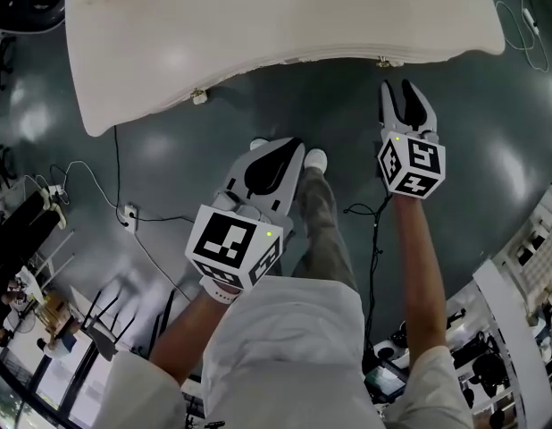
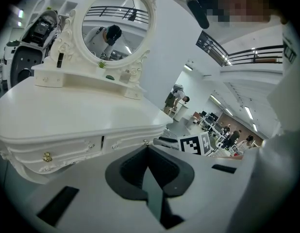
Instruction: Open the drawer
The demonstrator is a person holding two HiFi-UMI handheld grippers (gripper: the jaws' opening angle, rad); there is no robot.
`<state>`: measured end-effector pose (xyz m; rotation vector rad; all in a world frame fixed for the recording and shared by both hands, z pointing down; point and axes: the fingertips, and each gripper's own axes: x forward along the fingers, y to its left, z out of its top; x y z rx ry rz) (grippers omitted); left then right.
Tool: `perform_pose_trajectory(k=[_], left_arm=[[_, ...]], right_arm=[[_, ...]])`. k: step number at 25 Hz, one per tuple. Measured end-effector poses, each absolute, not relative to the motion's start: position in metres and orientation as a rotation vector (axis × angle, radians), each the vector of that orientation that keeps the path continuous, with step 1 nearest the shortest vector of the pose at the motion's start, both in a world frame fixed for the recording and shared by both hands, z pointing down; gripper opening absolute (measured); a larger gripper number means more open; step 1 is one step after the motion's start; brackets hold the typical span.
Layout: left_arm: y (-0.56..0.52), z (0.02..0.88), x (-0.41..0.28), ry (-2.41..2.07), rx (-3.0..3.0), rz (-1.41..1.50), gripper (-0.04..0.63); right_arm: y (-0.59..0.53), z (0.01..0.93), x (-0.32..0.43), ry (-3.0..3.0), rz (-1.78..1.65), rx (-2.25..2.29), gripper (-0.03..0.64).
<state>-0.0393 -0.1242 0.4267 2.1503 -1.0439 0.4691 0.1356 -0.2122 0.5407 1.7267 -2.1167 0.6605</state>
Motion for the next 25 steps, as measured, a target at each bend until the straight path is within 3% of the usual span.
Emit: perform_pose_trajectory(k=[25], left_arm=[[-0.131,0.443,-0.033,-1.03,2.102,0.464,0.009]], right_arm=[[-0.252,0.609,0.129,-2.03,0.702,1.623,0.161]])
